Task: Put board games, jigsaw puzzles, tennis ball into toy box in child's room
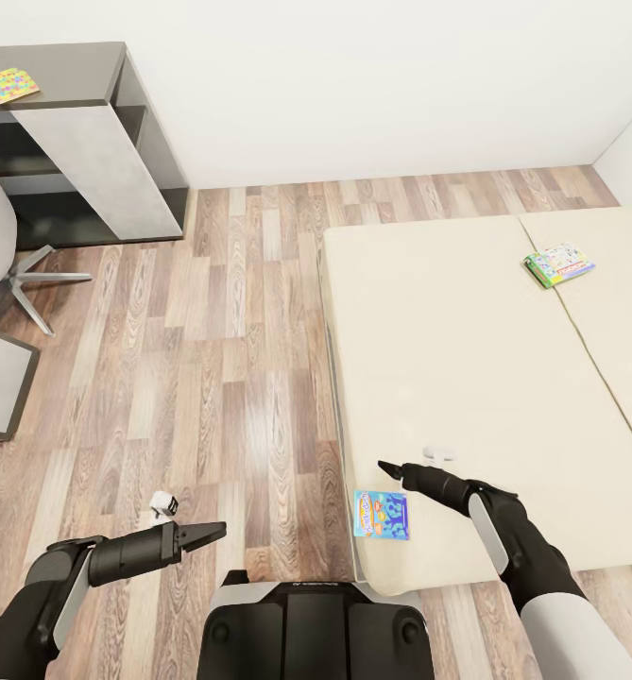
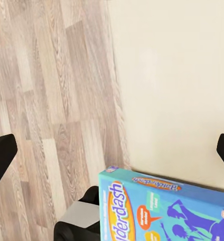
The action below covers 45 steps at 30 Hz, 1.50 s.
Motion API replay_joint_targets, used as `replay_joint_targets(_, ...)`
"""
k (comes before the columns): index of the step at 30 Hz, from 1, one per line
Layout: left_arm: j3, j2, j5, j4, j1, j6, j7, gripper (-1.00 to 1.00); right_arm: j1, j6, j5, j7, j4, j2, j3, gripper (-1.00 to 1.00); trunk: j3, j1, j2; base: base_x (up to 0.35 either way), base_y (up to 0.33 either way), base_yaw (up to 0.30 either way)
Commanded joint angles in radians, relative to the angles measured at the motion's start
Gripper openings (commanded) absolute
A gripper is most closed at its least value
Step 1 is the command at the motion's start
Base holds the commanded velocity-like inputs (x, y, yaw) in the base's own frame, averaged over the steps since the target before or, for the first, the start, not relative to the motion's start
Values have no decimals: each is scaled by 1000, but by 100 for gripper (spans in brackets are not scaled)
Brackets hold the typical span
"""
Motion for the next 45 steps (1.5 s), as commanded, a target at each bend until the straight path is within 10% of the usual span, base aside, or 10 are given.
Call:
replay_joint_targets(1, 0, 0, 1, 0, 0, 11, -3, 100, 0, 8, -7, 2, 0, 0, -2, 100, -1, 1, -1, 0, 0, 0)
replay_joint_targets(14, 0, 0, 1, 0, 0, 11, -2, 100, 0, 9, -8, 3, -3, 1, -4, 100, -1, 1, -1, 0, 0, 0)
replay_joint_targets(29, 3, -2, 1, 0, 0, 7, 5, 100, -3, -7, -10, 0, 13, 84, -2, 100, -1, 1, -1, 0, 0, 0)
replay_joint_targets(45, 3, -1, 1, 0, 0, 7, 5, 100, -4, -46, -8, 0, 58, 87, -1, 100, 8, 1, -1, 0, 0, 0)
